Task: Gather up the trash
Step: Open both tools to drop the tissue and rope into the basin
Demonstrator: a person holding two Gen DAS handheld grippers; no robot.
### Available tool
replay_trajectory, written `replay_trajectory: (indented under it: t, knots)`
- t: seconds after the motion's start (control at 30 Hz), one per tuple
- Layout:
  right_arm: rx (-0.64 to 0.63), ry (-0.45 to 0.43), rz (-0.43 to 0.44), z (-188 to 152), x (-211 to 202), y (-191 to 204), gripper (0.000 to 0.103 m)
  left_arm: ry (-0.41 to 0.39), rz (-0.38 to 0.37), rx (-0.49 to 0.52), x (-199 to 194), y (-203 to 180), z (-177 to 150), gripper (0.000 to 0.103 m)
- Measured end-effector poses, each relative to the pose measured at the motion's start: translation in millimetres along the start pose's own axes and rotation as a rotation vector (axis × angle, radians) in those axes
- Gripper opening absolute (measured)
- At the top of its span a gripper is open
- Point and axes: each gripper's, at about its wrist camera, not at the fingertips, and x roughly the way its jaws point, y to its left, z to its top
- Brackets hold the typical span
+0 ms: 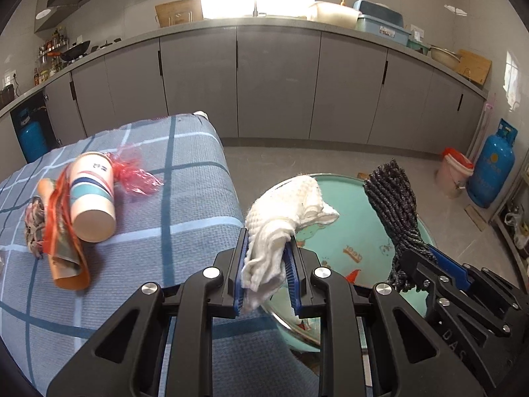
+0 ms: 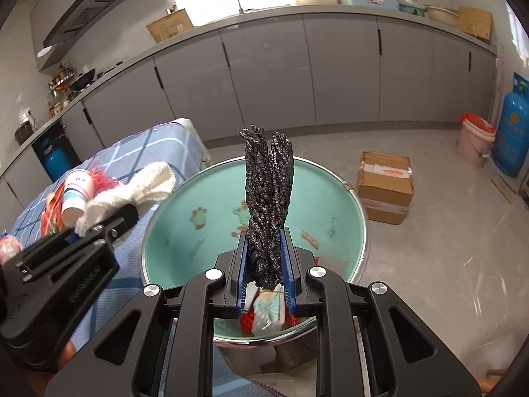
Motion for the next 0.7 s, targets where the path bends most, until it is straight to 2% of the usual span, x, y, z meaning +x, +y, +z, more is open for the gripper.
replay_trajectory:
  t: [0.23,0.33,0.4,0.47,0.7]
  knots:
    - [0.04,0.034,0.012,-1.4,14.2,-12.4,0.02,0.035,-0.028,-0.011,20.0,-10.8,2.1,0.023]
    - [0.068,0.047,0.015,-2.2,17.9,-19.1,0.024,0.05,-0.043,0.001,27.6,-15.0,0.9,0.034]
    - [0.081,0.039,0.003,-2.4,17.3,-22.8,0.039,0.059,-0.042,-0.005,30.5,-13.5,-0.9,0.056]
    - [0.094,0.024,-0.01,-2.6,14.7,-26.4,0.042,0.058,-0.03,-0.015,31.6,-9.2,-3.0,0.063]
    - [0.163,-0.025,-0.027,-1.1,5.0,-39.5,0.047,0.055,-0.001,-0.06,28.3,9.6,-4.4,0.068]
